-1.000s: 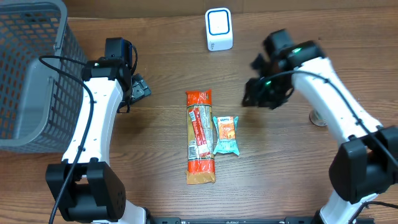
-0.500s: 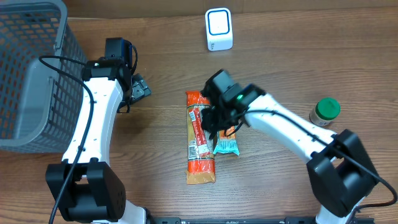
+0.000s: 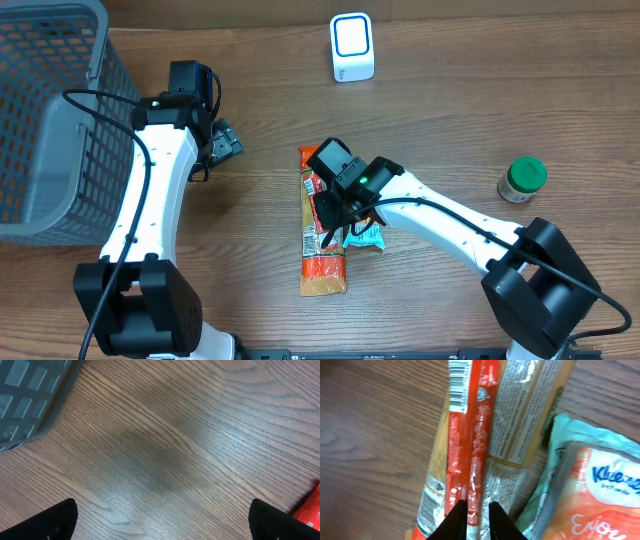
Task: Scan the item barcode
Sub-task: 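Release the jar and move the right gripper over the tissue pack, then grasp the Kleenex tissue pack with the right gripper and lift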
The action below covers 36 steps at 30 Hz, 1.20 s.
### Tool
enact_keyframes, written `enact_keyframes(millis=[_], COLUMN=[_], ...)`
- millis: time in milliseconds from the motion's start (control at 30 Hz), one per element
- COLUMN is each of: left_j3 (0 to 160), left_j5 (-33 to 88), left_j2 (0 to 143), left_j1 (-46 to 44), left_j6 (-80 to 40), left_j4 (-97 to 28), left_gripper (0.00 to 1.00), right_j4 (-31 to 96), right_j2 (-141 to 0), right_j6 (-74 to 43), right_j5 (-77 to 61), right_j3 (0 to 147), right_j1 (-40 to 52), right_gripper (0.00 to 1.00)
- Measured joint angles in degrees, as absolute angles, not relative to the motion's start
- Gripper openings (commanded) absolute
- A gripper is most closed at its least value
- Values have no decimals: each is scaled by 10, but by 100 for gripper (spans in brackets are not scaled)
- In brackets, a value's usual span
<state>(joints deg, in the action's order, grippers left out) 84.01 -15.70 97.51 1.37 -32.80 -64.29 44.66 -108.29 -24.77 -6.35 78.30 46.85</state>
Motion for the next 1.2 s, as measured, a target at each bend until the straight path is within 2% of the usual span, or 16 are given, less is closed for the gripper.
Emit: enact_keyframes(millis=[200, 767, 1200], left_j3=[840, 840, 840], left_j5=[-157, -157, -157], left_j2=[975, 975, 975], left_j1=[14, 14, 14], left_j6=[-328, -328, -328], left_j4=[-643, -643, -643], left_gripper=[100, 100, 100], right_j4=[466, 553, 593], right_j2=[-1083, -1101, -1101], right_j6=[-253, -255, -255], right_j5=[-49, 89, 163], right_j3=[776, 774, 774], right_j1=[469, 467, 395], right_gripper=[14, 15, 15])
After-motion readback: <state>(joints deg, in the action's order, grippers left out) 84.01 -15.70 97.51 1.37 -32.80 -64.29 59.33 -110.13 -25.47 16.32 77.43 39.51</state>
